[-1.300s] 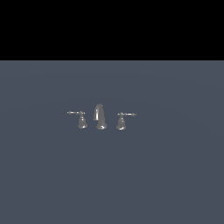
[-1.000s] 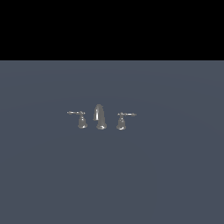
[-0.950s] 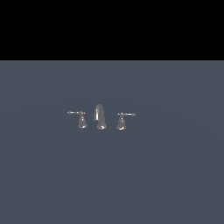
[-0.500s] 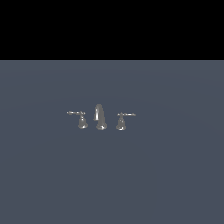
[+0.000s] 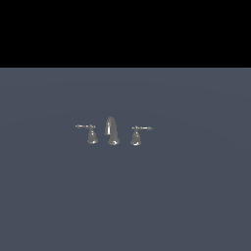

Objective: Turn on the faucet by rotating a designated handle.

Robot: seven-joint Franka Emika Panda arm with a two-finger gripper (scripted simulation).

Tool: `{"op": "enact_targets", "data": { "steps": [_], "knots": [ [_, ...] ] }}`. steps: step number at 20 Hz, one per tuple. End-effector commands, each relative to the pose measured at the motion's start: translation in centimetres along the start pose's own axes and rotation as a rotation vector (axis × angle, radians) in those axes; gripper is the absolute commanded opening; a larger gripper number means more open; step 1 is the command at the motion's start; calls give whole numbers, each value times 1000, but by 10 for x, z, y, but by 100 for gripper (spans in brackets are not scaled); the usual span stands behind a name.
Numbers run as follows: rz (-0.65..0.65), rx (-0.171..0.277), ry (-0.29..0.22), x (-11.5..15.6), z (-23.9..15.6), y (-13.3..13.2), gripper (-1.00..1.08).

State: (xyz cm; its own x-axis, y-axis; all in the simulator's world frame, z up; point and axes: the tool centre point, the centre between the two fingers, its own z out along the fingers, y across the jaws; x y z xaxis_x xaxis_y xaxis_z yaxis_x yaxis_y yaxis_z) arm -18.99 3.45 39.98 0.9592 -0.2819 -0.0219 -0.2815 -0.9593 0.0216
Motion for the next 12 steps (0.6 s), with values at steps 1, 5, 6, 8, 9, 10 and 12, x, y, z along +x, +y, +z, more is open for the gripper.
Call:
{"op": "enact_targets", "data": {
  "steps": [1,5,6,8,9,10,12],
  "knots": [
    [64,3,0,12,16,-7,-100],
    [164,6,0,32,40,-17,-100],
    [190,7,0,37,46,-20,-100],
    [240,9,0,48,58,-24,-100],
    [265,10,0,53,64,-26,-100],
    [290,11,0,58,71,-27,-100],
    [340,12,0,69,83,-30,-100]
  ]
}}
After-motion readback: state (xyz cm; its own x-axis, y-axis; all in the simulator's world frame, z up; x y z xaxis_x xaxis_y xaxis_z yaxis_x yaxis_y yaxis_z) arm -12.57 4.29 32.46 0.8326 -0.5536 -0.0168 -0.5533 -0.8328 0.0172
